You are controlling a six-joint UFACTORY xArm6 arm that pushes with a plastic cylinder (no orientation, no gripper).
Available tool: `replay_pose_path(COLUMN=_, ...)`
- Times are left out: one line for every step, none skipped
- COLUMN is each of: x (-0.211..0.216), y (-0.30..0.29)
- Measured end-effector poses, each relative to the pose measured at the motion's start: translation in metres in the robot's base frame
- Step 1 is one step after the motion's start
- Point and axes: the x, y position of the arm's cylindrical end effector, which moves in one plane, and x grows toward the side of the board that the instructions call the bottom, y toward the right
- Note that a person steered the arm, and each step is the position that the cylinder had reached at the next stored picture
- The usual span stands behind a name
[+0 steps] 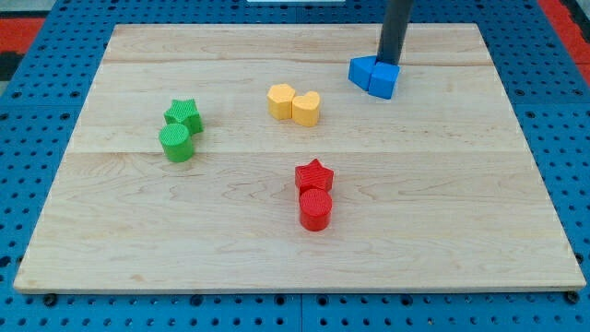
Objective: Push blue blocks towards left and down a bit
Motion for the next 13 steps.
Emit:
replay_pose_path(x=0.005, y=0.024)
replay_pose_path(x=0.019, y=0.066)
replay_pose_path(x=0.043, y=0.064)
replay_pose_path(x=0.037, y=0.02)
replay_pose_path(x=0.035, y=-0.017)
replay_pose_path(x=0.019, y=-0.049)
replay_pose_path(x=-0.003, y=-0.071)
replay_pose_path(x=-0.022, y=-0.091)
replay_pose_path(x=-0.043, y=-0.116)
replay_pose_path(x=-0.059, y=-0.149)
replay_pose_path(x=-0.069, y=-0.185)
replay_pose_path(x=-0.067, y=-0.209)
replay_pose_path(x=-0.06, y=-0.212)
